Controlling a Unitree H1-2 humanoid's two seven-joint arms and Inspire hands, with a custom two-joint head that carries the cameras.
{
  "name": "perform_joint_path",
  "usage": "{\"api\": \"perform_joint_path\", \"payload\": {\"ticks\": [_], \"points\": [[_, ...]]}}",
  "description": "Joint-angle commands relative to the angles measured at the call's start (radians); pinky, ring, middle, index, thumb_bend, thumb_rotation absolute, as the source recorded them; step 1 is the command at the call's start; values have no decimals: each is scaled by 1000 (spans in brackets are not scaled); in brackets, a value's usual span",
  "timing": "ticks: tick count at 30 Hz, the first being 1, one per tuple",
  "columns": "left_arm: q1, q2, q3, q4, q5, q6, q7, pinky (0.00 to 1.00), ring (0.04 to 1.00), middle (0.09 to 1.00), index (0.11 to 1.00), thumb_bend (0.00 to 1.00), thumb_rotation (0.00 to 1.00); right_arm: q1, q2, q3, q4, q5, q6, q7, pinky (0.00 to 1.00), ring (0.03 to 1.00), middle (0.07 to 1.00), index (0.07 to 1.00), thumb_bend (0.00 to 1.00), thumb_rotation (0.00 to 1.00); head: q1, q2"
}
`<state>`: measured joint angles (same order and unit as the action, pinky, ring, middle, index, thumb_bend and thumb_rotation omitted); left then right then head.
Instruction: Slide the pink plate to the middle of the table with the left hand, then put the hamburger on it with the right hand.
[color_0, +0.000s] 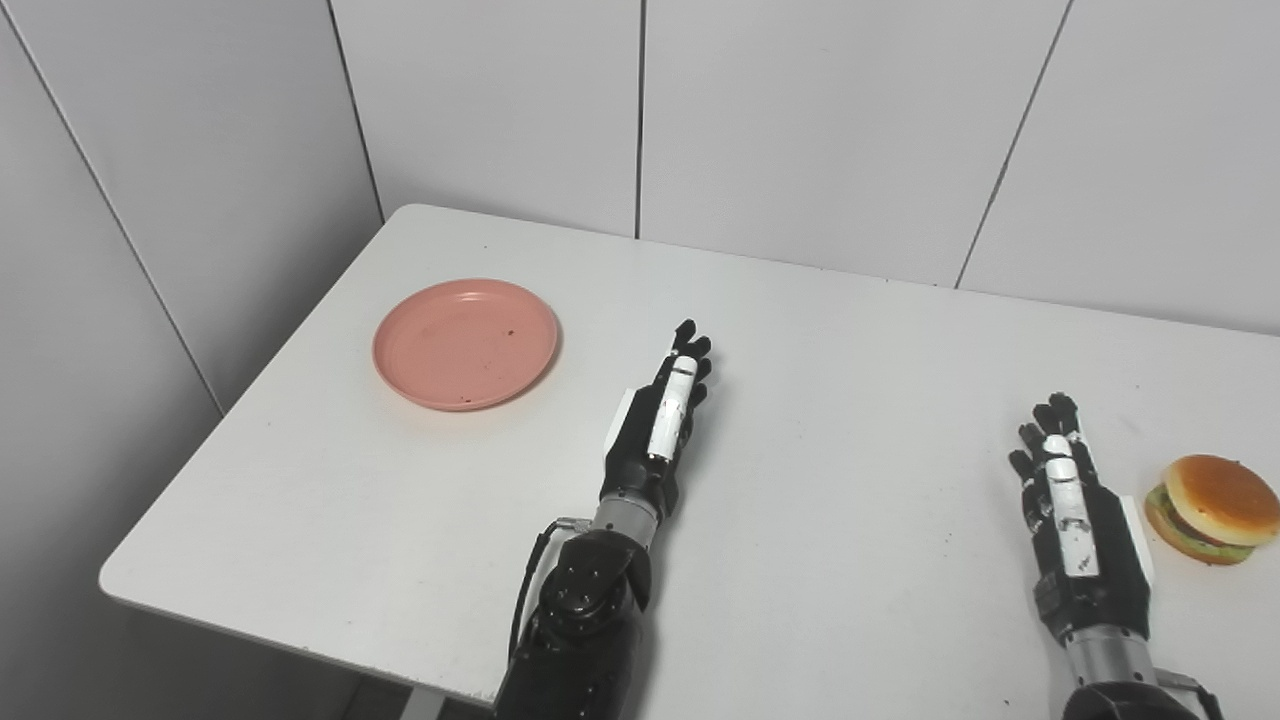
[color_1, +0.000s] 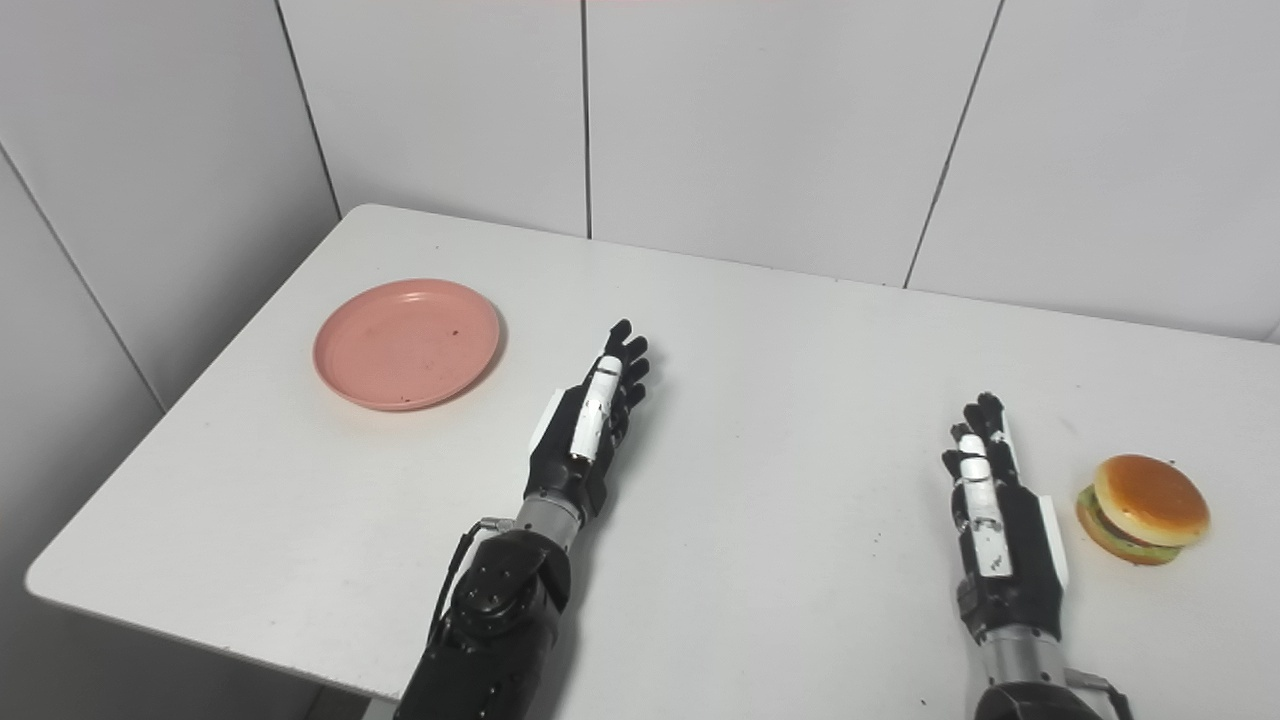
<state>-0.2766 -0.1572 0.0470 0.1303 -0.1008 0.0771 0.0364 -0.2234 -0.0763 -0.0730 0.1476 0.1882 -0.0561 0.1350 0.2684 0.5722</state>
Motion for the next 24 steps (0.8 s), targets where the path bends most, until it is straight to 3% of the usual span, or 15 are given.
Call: {"api": "perform_joint_path", "payload": {"ticks": [1,4,8,14,24], "points": [[-90,29,28,-51,-20,22,11,919,918,911,906,558,1000,-9,3,-2,4,1,-46,2,1000,1000,1000,1000,532,828,-1,-2],[-142,58,71,-46,-38,41,26,862,870,856,842,594,1000,-9,3,-1,5,2,-50,5,1000,1000,1000,1000,549,823,-4,-2],[-188,108,104,-13,-18,18,51,771,795,788,771,592,1000,-6,1,1,1,-12,-50,0,1000,1000,1000,1000,522,840,-1,-3],[-245,204,151,26,-38,28,49,714,751,744,728,616,1000,-6,4,-1,-1,-4,-49,4,1000,1000,1000,1000,544,833,0,0],[-333,351,233,184,-59,-32,53,635,684,684,664,498,1000,-6,11,-3,3,-3,-43,-1,1000,1000,1000,1000,556,817,-2,-3]]}}
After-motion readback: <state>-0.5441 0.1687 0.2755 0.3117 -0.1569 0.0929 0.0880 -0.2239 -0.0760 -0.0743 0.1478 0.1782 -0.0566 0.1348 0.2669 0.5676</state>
